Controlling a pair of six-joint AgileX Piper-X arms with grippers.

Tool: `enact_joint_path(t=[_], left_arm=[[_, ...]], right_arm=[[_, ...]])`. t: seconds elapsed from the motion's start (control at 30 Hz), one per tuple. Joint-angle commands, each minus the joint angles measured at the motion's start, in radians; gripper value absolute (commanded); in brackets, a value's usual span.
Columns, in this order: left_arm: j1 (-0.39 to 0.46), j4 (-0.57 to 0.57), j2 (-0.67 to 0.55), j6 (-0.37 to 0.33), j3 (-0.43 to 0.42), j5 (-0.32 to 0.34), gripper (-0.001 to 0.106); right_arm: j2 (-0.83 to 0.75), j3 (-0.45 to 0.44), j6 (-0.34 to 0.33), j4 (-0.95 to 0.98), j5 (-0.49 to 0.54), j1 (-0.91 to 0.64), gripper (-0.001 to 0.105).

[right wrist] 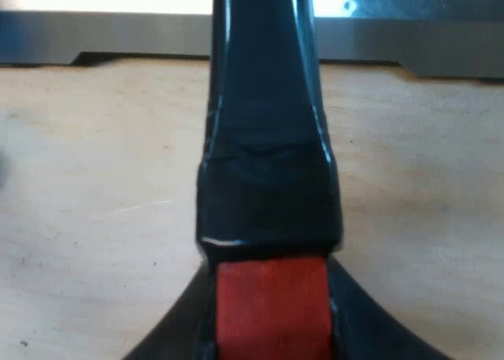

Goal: Grind coffee beans and then tamp

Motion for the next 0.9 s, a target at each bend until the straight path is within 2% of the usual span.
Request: enact_joint_path(t=[0.03, 0.23, 0.4, 0.57, 0.73, 0.9], left_arm=[[-0.004, -0.014, -0.001, 0.003, -0.001, 0.014, 0.08], [-0.004, -0.014, -0.001, 0.003, -0.001, 0.014, 0.08], [-0.004, -0.012, -0.001, 0.003, -0.001, 0.014, 0.08], [-0.004, -0.012, -0.001, 0.003, -0.001, 0.014, 0.08], [-0.004, -0.01, -0.001, -0.002, -0.001, 0.014, 0.08], [-0.004, 0.012, -0.001, -0.002, -0.001, 0.009, 0.08]], right_arm=[[-0.033, -0.011, 0.0, -0.003, 0.066, 0.017, 0.0], [-0.082, -0.001, -0.005, 0.038, 0.082, 0.041, 0.0], [-0.15, 0.052, -0.058, 0.034, 0.082, 0.072, 0.0], [-0.23, 0.12, -0.076, 0.015, 0.077, 0.115, 0.0], [-0.301, 0.169, -0.167, -0.032, 0.046, 0.149, 0.0], [-0.326, 0.177, -0.294, -0.045, -0.014, 0.154, 0.0]])
